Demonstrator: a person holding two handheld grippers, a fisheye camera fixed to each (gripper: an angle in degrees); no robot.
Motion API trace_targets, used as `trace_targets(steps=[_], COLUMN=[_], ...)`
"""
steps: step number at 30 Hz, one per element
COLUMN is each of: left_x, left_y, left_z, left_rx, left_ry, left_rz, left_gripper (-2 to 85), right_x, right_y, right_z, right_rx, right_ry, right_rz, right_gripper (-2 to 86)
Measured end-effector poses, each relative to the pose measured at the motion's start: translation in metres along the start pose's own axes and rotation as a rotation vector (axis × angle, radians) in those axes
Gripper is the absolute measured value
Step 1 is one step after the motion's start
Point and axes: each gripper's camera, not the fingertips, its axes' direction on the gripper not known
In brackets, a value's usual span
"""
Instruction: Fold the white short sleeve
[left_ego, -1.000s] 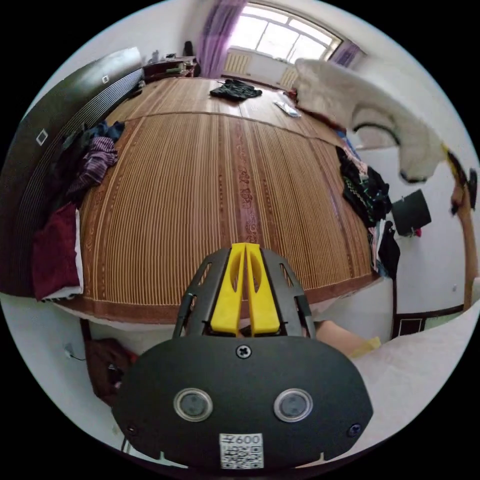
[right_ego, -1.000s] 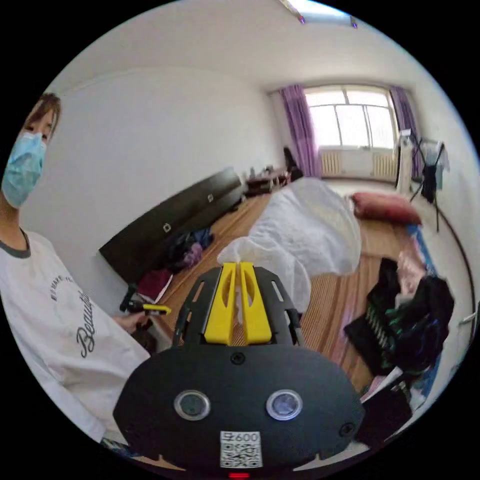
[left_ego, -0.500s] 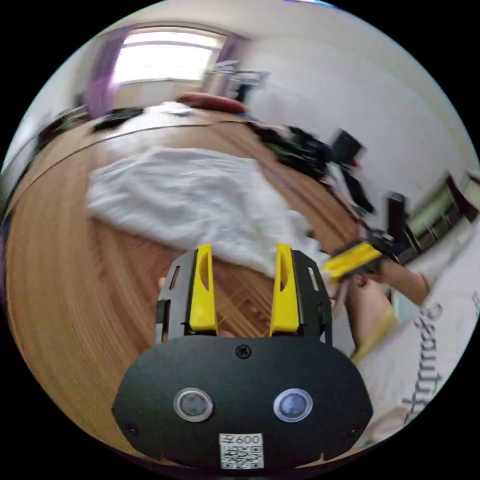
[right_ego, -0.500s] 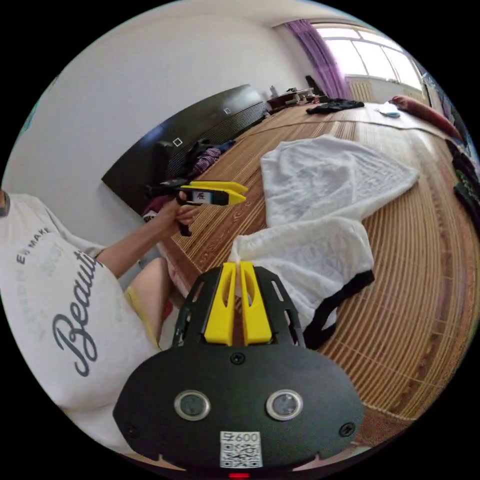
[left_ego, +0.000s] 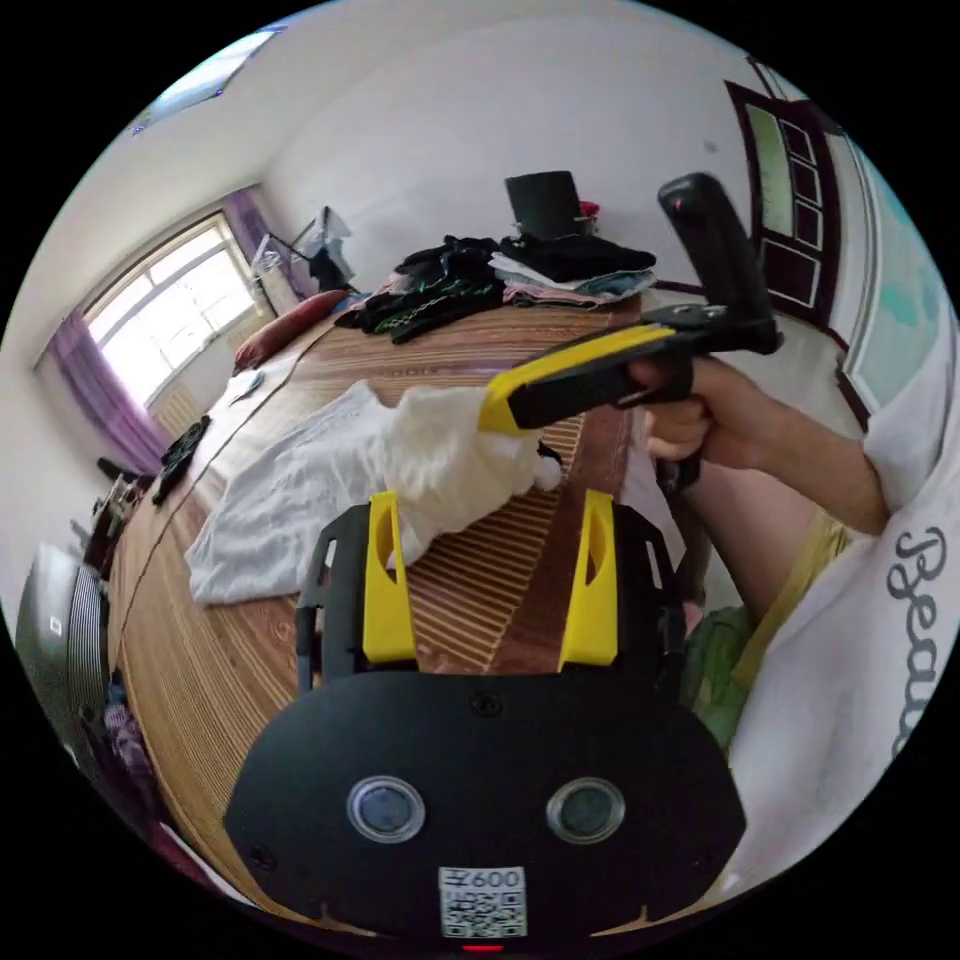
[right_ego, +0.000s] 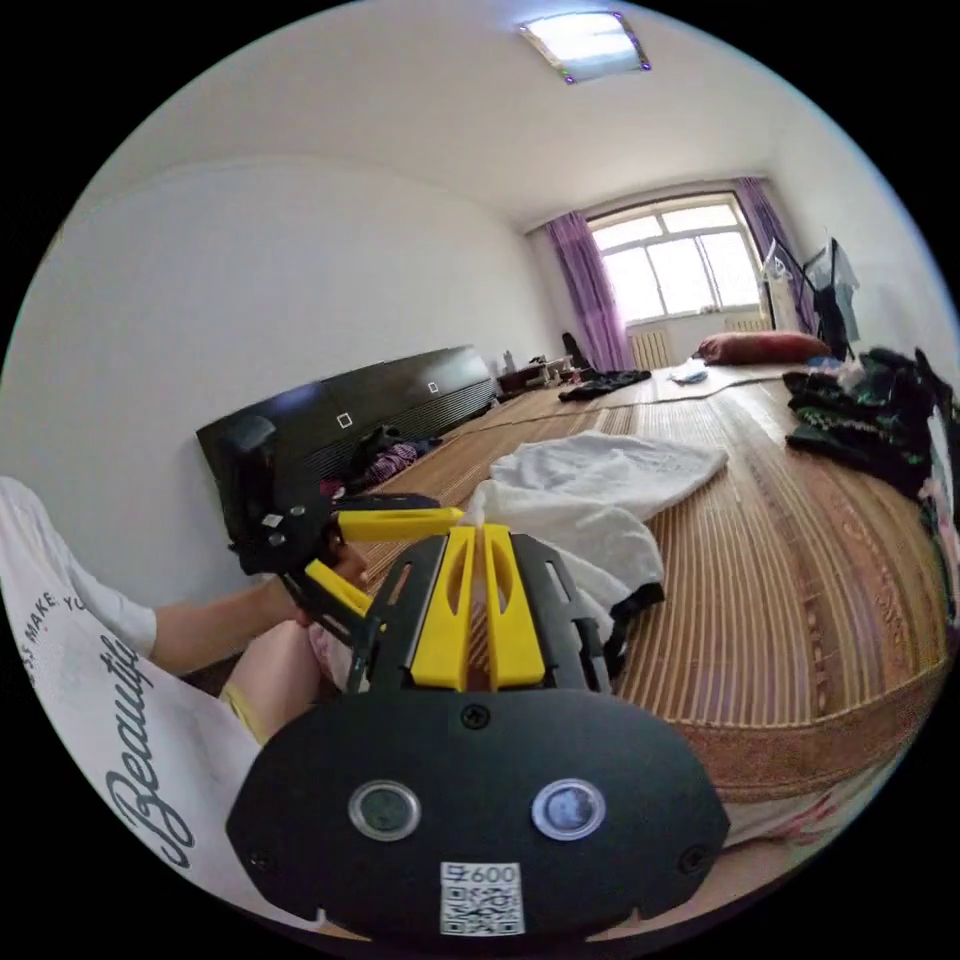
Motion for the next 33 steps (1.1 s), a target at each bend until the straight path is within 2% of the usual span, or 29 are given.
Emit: trace_targets(steps=[2, 4, 5, 8, 9, 10, 11, 13, 15, 17, 18, 19, 21, 23, 24, 27, 29, 33], left_x=[0.006, 0.012, 0.014, 0.006, -0.001, -0.009, -0.013, -0.031, -0.030, -0.013, 0.004, 0.023, 0.047, 0.047, 0.039, 0.037, 0.048, 0.078], left_y=[0.013, 0.033, 0.039, 0.068, 0.074, 0.078, 0.080, 0.097, 0.117, 0.113, 0.096, 0.075, 0.055, 0.064, 0.080, 0.114, 0.115, 0.080], left_z=[-0.025, -0.065, -0.076, -0.132, -0.149, -0.166, -0.173, -0.194, -0.207, -0.219, -0.226, -0.231, -0.237, -0.251, -0.262, -0.263, -0.242, -0.146], left_rx=[0.045, 0.134, 0.161, 0.278, 0.299, 0.323, 0.333, 0.348, 0.448, 0.488, 0.433, 0.347, 0.216, 0.197, 0.235, 0.254, 0.208, 0.058], left_ry=[-0.019, -0.052, -0.053, -0.002, 0.055, 0.132, 0.168, 0.314, 0.371, 0.332, 0.270, 0.192, 0.096, 0.013, -0.020, -0.081, -0.093, 0.011], left_rz=[-0.106, -0.168, -0.173, -0.313, -0.363, -0.410, -0.443, -0.682, -0.811, -0.757, -0.650, -0.500, -0.256, -0.268, -0.348, -0.413, -0.393, -0.322], left_gripper=[20.3, 10.0, 8.0, 2.8, 2.0, 1.6, 1.4, 1.2, 1.4, 1.9, 2.5, 3.5, 5.9, 9.7, 12.1, 14.5, 15.8, 23.0], right_x=[-0.020, -0.037, -0.037, -0.029, -0.030, -0.039, -0.046, -0.083, -0.103, -0.112, -0.113, -0.110, -0.102, -0.082, -0.063, -0.016, 0.000, -0.001], right_y=[0.004, 0.008, 0.010, 0.025, 0.037, 0.051, 0.059, 0.090, 0.104, 0.109, 0.109, 0.106, 0.105, 0.101, 0.095, 0.087, 0.084, 0.061], right_z=[-0.020, -0.045, -0.051, -0.096, -0.116, -0.130, -0.135, -0.136, -0.123, -0.105, -0.096, -0.097, -0.117, -0.142, -0.160, -0.222, -0.250, -0.274], right_rx=[0.010, 0.006, 0.012, 0.079, 0.110, 0.107, 0.093, 0.032, -0.024, -0.073, -0.106, -0.111, -0.065, -0.046, -0.025, 0.181, 0.276, 0.273], right_ry=[-0.020, -0.006, 0.010, -0.016, -0.040, -0.032, -0.011, 0.156, 0.170, 0.159, 0.199, 0.255, 0.240, 0.158, 0.113, 0.004, -0.069, -0.012], right_rz=[-0.048, -0.100, -0.095, -0.069, -0.100, -0.168, -0.220, -0.384, -0.422, -0.392, -0.370, -0.357, -0.365, -0.328, -0.238, 0.024, 0.087, 0.073], right_gripper=[-0.6, 0.0, 0.2, 5.8, 12.0, 14.2, 15.3, 15.8, 15.6, 14.2, 12.5, 6.8, 1.9, 0.3, -0.1, -0.6, -0.7, -0.8])
